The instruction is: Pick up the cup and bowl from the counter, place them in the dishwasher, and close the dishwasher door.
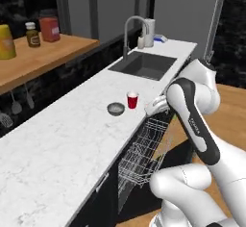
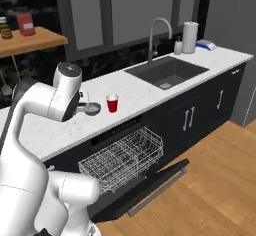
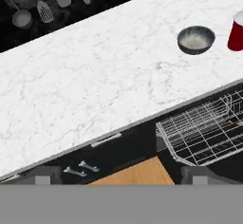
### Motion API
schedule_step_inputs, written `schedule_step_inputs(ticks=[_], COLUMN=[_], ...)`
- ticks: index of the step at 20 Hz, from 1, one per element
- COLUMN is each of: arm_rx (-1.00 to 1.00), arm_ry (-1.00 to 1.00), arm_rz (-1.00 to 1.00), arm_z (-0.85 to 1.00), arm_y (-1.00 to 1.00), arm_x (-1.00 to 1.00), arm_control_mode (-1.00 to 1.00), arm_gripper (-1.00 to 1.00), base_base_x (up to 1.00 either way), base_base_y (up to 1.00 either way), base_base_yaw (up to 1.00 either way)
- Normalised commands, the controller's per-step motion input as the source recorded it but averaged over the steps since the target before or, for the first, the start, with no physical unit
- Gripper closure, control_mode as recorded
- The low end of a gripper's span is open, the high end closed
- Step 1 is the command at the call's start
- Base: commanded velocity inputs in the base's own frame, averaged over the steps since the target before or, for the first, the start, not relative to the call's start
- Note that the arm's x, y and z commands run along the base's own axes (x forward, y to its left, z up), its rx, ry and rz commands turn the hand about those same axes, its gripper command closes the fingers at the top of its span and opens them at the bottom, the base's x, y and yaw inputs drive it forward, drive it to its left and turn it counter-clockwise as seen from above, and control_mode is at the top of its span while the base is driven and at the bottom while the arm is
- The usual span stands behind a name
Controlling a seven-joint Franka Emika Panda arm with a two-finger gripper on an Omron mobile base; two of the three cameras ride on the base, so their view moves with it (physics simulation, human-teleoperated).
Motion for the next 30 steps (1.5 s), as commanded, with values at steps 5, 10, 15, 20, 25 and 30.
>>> schedule_step_inputs(ticks=[5,10,15,20,25,30], arm_rx=[0.0,0.0,0.0,0.0,0.0,0.0], arm_ry=[0.0,0.0,0.0,0.0,0.0,0.0], arm_rz=[0.0,0.0,0.0,0.0,0.0,0.0], arm_z=[0.0,0.0,0.0,0.0,0.0,0.0], arm_y=[0.0,0.0,0.0,0.0,0.0,0.0], arm_x=[0.0,0.0,0.0,0.0,0.0,0.0], arm_control_mode=[1.0,1.0,1.0,1.0,1.0,1.0], arm_gripper=[-1.0,-1.0,-1.0,-1.0,-1.0,-1.0], base_base_x=[-0.05,0.49,0.87,0.45,-0.17,-0.13], base_base_y=[0.86,0.61,-0.46,-0.32,0.4,0.53], base_base_yaw=[-0.69,-0.29,0.08,0.1,-0.12,-0.35])
